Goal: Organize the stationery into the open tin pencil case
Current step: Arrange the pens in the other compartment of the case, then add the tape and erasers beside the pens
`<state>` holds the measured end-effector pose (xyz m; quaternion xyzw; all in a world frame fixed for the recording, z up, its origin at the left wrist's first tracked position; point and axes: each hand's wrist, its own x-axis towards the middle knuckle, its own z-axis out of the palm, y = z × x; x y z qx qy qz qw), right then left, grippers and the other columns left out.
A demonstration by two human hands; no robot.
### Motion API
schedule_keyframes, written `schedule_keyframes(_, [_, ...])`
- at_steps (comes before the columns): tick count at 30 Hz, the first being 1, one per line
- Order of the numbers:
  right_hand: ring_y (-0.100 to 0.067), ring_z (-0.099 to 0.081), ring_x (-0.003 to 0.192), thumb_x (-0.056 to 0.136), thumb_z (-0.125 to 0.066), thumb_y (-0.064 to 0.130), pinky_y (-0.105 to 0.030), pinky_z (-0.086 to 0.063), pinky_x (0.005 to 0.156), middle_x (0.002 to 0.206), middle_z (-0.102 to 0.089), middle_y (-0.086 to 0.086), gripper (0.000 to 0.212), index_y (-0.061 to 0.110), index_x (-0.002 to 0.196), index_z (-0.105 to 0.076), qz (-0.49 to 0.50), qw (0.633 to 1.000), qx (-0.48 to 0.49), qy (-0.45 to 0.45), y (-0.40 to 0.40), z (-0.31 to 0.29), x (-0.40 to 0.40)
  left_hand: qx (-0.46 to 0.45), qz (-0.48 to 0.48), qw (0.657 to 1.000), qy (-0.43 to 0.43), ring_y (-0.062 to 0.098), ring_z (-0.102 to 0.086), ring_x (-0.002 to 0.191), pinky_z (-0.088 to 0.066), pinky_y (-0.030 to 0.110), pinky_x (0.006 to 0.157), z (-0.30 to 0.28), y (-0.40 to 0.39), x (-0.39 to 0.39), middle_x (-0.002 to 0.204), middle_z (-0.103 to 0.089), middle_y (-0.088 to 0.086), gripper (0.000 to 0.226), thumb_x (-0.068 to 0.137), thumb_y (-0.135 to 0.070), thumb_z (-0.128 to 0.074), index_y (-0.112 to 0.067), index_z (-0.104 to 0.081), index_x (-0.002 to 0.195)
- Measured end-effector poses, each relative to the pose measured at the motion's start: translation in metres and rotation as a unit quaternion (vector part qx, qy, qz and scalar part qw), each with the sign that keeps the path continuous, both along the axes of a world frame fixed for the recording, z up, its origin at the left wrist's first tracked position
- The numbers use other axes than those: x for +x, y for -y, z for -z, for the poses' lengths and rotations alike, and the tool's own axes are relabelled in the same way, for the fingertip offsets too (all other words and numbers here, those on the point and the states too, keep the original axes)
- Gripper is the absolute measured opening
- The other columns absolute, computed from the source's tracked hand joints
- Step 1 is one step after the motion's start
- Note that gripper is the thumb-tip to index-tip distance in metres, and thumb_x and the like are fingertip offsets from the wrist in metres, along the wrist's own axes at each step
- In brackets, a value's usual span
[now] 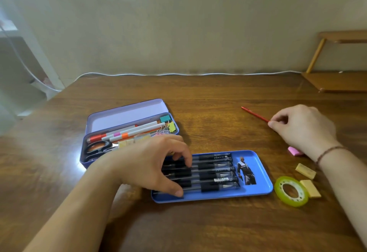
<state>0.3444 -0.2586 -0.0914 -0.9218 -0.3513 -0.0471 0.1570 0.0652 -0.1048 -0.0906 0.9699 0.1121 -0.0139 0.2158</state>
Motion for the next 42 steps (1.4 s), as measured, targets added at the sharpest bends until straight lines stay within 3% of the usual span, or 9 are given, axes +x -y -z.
schedule_keyframes(4, [-0.007, -0.061, 0.056, 0.078, -0.075, 0.032, -0.015, -0.044, 0.046, 0.065, -0.067, 0.014, 0.002, 0.034, 0.078, -0.075, -0.24, 0.954, 0.09, -0.158, 0.021, -0.028, -0.029, -0.043, -0.019, 0.995, 0.092, 0.014, -0.057, 0.082, -0.049, 0.029, 0.071, 0.0, -0.006, -0.002, 0.088, -0.06, -0.01, 0.015, 0.083, -0.04, -0.07, -0.032, -0.065, 0.095])
schedule_keyframes(9, [-0.002, -0.061, 0.084, 0.076, -0.069, 0.05, -0.026, -0.051, 0.071, 0.086, -0.067, 0.023, 0.014, 0.043, 0.088, -0.072, -0.432, 0.889, -0.065, -0.135, 0.024, -0.032, -0.077, -0.027, -0.099, 0.966, 0.239, 0.008, -0.05, 0.068, -0.037, 0.012, 0.062, 0.003, -0.012, 0.0, 0.079, -0.059, -0.007, 0.005, 0.09, -0.029, -0.061, -0.032, -0.064, 0.087])
schedule_keyframes(14, [0.001, -0.056, 0.092, 0.077, -0.062, 0.059, -0.027, -0.048, 0.082, 0.092, -0.064, 0.024, 0.029, 0.046, 0.102, -0.064, -0.453, 0.886, -0.088, -0.046, 0.021, -0.019, -0.093, -0.007, -0.054, 0.979, 0.198, 0.005, -0.055, 0.083, -0.042, 0.012, 0.072, 0.006, -0.004, 0.006, 0.089, -0.059, -0.016, 0.01, 0.091, -0.035, -0.065, -0.031, -0.066, 0.1])
schedule_keyframes(19, [0.002, -0.057, 0.087, 0.073, -0.061, 0.065, -0.023, -0.047, 0.075, 0.087, -0.065, 0.023, 0.034, 0.045, 0.1, -0.062, -0.448, 0.89, -0.071, -0.046, 0.021, -0.02, -0.097, 0.009, 0.001, 0.99, 0.139, 0.01, -0.058, 0.112, -0.051, 0.032, 0.092, 0.005, 0.003, 0.008, 0.118, -0.061, -0.014, 0.033, 0.089, -0.047, -0.065, -0.032, -0.063, 0.118])
schedule_keyframes(22, [0.006, -0.057, 0.075, 0.07, -0.06, 0.063, -0.02, -0.041, 0.061, 0.077, -0.066, 0.025, 0.028, 0.041, 0.086, -0.068, -0.394, 0.917, -0.006, -0.068, 0.025, -0.037, -0.078, 0.011, 0.038, 0.994, 0.101, -0.003, -0.045, 0.131, -0.038, 0.017, 0.107, 0.004, 0.009, 0.011, 0.138, -0.055, -0.018, 0.046, 0.088, -0.047, -0.069, -0.031, -0.061, 0.13])
schedule_keyframes(25, [0.002, -0.057, 0.074, 0.064, -0.066, 0.061, -0.019, -0.044, 0.057, 0.084, -0.064, 0.03, 0.026, 0.047, 0.086, -0.066, -0.334, 0.937, 0.055, -0.091, 0.039, -0.058, -0.049, 0.021, 0.049, 0.995, 0.085, -0.011, -0.036, 0.136, -0.028, 0.004, 0.107, 0.004, 0.012, 0.013, 0.146, -0.049, -0.023, 0.05, 0.087, -0.046, -0.071, -0.036, -0.058, 0.134])
schedule_keyframes(32, [0.009, -0.012, 0.12, 0.051, -0.047, 0.092, -0.019, -0.036, 0.094, 0.124, -0.018, 0.04, 0.07, 0.061, 0.114, -0.041, -0.337, 0.91, -0.24, 0.002, 0.077, -0.032, -0.033, 0.032, 0.073, 0.993, 0.086, -0.009, -0.038, 0.134, -0.023, 0.004, 0.109, 0.012, 0.01, 0.015, 0.141, -0.056, -0.021, 0.038, 0.086, -0.046, -0.073, -0.04, -0.067, 0.123])
schedule_keyframes(37, [0.012, -0.007, 0.124, 0.056, -0.047, 0.09, -0.018, -0.032, 0.098, 0.126, -0.013, 0.043, 0.055, 0.058, 0.101, -0.047, -0.345, 0.92, -0.187, -0.012, 0.095, -0.014, -0.028, 0.042, 0.074, 0.993, 0.08, -0.012, -0.04, 0.128, -0.022, -0.003, 0.101, 0.014, 0.008, 0.014, 0.136, -0.057, -0.023, 0.03, 0.085, -0.048, -0.073, -0.041, -0.072, 0.113])
schedule_keyframes(42, [0.007, -0.036, 0.117, 0.065, -0.056, 0.075, -0.022, -0.044, 0.088, 0.114, -0.042, 0.037, 0.049, 0.055, 0.109, -0.051, -0.35, 0.934, -0.06, -0.031, 0.082, -0.021, -0.025, 0.041, 0.067, 0.994, 0.08, -0.015, -0.037, 0.126, -0.024, -0.006, 0.096, 0.013, 0.008, 0.014, 0.132, -0.054, -0.029, 0.023, 0.086, -0.046, -0.072, -0.042, -0.074, 0.108])
